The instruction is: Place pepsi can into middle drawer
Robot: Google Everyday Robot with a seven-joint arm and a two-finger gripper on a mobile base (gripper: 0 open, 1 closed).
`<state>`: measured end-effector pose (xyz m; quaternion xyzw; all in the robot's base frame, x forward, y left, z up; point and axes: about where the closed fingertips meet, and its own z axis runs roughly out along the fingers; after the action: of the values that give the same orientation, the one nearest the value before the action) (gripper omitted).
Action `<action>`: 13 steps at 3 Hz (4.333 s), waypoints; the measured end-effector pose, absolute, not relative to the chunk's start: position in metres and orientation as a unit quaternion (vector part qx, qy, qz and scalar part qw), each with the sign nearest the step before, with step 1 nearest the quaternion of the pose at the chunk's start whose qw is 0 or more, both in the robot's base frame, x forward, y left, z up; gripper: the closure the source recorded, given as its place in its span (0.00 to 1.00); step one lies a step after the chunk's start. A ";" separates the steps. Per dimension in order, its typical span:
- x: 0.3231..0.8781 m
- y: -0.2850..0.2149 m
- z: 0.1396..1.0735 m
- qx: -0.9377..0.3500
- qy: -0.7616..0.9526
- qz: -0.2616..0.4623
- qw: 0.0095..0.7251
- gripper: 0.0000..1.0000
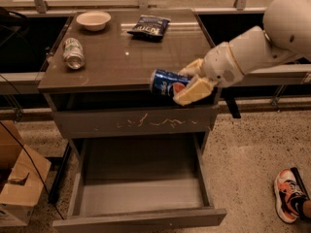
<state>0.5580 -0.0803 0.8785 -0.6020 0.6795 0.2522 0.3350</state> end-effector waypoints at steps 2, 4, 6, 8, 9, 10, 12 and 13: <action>0.507 -0.073 0.765 -0.539 0.725 0.350 0.249 1.00; 0.520 -0.069 0.705 -0.490 0.746 0.386 0.232 1.00; 0.513 -0.057 0.667 -0.482 0.762 0.384 0.198 1.00; 0.491 -0.025 0.576 -0.427 0.776 0.441 0.145 1.00; 0.496 -0.008 0.532 -0.393 0.781 0.465 0.138 1.00; 0.506 -0.001 0.503 -0.366 0.789 0.473 0.142 0.80; 0.507 0.001 0.445 -0.299 0.816 0.475 0.139 0.33; 0.507 0.001 0.444 -0.298 0.817 0.474 0.140 0.03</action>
Offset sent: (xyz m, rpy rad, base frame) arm -0.0636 0.0092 -0.1866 0.1110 0.4459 -0.1298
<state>0.5074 0.0012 0.4444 -0.2979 0.8169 0.4738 0.1395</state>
